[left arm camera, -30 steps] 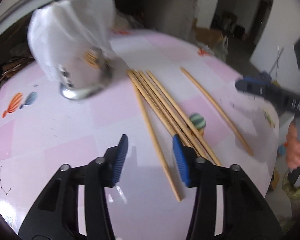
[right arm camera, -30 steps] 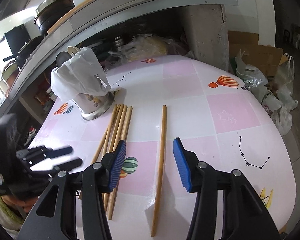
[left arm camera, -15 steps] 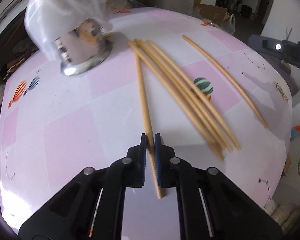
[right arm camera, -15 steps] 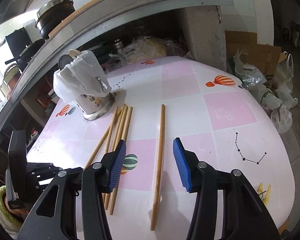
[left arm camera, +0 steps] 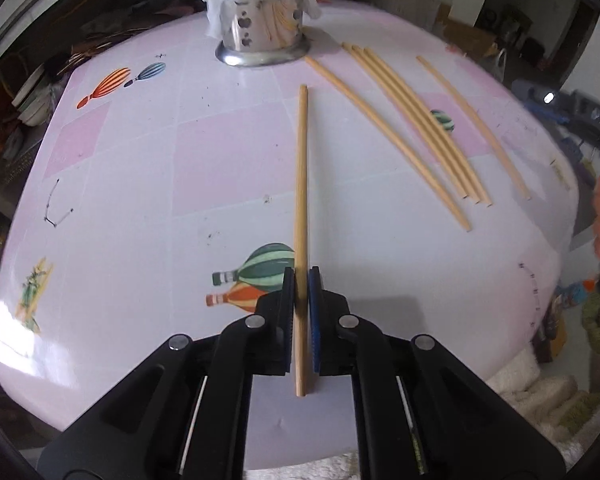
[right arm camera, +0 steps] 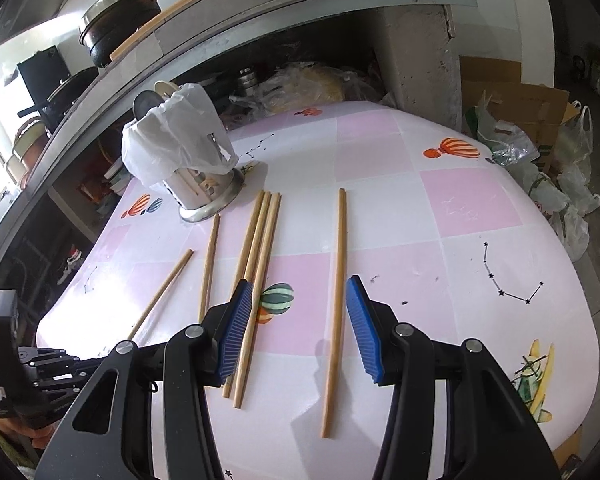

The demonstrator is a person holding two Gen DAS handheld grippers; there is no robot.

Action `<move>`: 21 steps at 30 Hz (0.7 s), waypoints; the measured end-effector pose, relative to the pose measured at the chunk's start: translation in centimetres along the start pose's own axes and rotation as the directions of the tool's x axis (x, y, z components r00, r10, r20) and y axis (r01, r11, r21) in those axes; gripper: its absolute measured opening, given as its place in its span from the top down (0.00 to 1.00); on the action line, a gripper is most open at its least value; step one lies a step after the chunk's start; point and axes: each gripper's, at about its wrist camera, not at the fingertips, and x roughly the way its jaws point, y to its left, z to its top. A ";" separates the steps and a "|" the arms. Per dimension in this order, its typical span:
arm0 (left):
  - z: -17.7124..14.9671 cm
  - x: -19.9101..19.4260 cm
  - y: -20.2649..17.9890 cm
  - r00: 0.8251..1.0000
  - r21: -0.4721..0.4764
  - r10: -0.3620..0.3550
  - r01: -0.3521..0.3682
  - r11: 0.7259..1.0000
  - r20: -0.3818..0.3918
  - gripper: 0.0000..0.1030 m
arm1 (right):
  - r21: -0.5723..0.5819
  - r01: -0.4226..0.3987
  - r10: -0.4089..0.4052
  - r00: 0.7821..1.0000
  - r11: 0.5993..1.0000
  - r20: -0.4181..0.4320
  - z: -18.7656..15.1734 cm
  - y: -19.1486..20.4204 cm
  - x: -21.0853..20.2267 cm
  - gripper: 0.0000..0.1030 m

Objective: Organize utensils
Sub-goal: 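Close the left tool on a single wooden chopstick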

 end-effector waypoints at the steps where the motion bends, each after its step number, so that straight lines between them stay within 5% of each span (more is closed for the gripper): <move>1: 0.2 -0.1 0.1 1.000 -0.004 -0.009 0.009 1.000 0.008 0.88 | -0.005 0.000 0.000 1.000 1.000 -0.002 0.0 0.1 0.0 0.53; 5: 1.7 -0.6 -0.1 0.997 0.001 -0.039 0.039 0.999 0.062 0.78 | -0.019 0.001 -0.001 1.000 1.000 -0.012 0.0 0.4 0.2 0.52; 9: 4.2 -0.5 -0.4 0.995 0.034 -0.049 0.046 0.998 0.092 0.69 | -0.013 0.013 -0.013 1.000 1.000 -0.019 -0.1 0.2 0.3 0.39; 21: 10.6 4.0 -1.2 1.000 0.152 -0.011 0.006 0.988 0.029 0.68 | -0.006 0.026 -0.027 0.999 1.000 -0.048 0.0 -0.7 1.6 0.37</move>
